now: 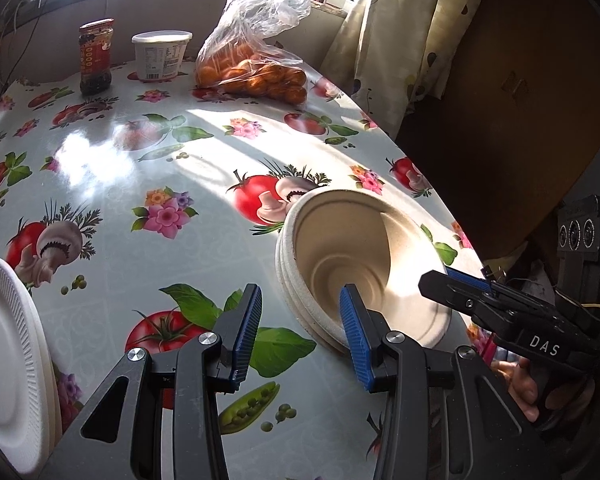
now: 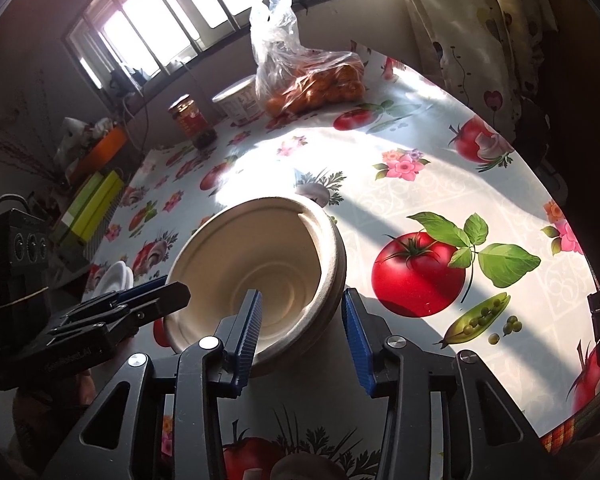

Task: Organize plates and bowls
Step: 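Close the left tool on the rim of the nested bowl stack, then lift the bowl stack with the left tool and carry it toward the white plates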

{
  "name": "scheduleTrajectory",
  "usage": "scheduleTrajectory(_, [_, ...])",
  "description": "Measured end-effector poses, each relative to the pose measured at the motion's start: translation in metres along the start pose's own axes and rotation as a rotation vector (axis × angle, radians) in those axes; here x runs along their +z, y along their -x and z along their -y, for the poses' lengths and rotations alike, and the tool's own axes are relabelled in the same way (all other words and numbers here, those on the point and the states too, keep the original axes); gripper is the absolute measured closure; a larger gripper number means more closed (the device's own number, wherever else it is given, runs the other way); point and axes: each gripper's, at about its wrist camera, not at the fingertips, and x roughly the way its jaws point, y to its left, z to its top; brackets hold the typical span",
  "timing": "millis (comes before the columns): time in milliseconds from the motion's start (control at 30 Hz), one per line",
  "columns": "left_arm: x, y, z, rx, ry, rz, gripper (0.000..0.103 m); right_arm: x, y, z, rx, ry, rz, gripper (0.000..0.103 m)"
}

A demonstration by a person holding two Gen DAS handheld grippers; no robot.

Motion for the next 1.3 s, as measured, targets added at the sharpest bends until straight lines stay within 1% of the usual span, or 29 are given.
scheduleTrajectory(100, [0.0002,-0.0013,-0.0005,0.000,0.004,-0.001,0.061,0.0007,-0.0002,0.0013,0.004,-0.006,0.002,0.064])
scheduleTrajectory(167, [0.0008,-0.0019,-0.0017,-0.005,0.009,-0.003,0.066,0.0012,-0.0006,0.0014,0.004,-0.005,0.002,0.066])
scheduleTrajectory(333, [0.0004,-0.0044,-0.0029,-0.006,0.017,-0.009,0.070,0.0011,-0.0007,0.0021,0.005,-0.006,0.001,0.066])
scheduleTrajectory(467, [0.0007,-0.0075,-0.0037,-0.009,0.025,-0.020,0.079,0.0015,-0.0011,0.0021,0.010,-0.009,0.000,0.067])
scheduleTrajectory(533, [0.0010,-0.0080,-0.0038,-0.005,0.028,-0.018,0.080,0.0016,-0.0013,0.0023,0.008,-0.010,0.000,0.068])
scheduleTrajectory(667, [0.0014,-0.0083,-0.0046,-0.011,0.036,-0.016,0.080,0.0014,-0.0014,0.0028,0.011,-0.014,0.001,0.068])
scheduleTrajectory(900, [0.0010,-0.0073,-0.0049,-0.012,0.039,-0.007,0.080,0.0023,-0.0026,0.0045,0.010,-0.021,-0.001,0.073])
scheduleTrajectory(1300, [0.0013,-0.0047,-0.0072,-0.016,0.056,-0.005,0.080,0.0011,-0.0025,0.0039,0.014,-0.028,-0.003,0.073])
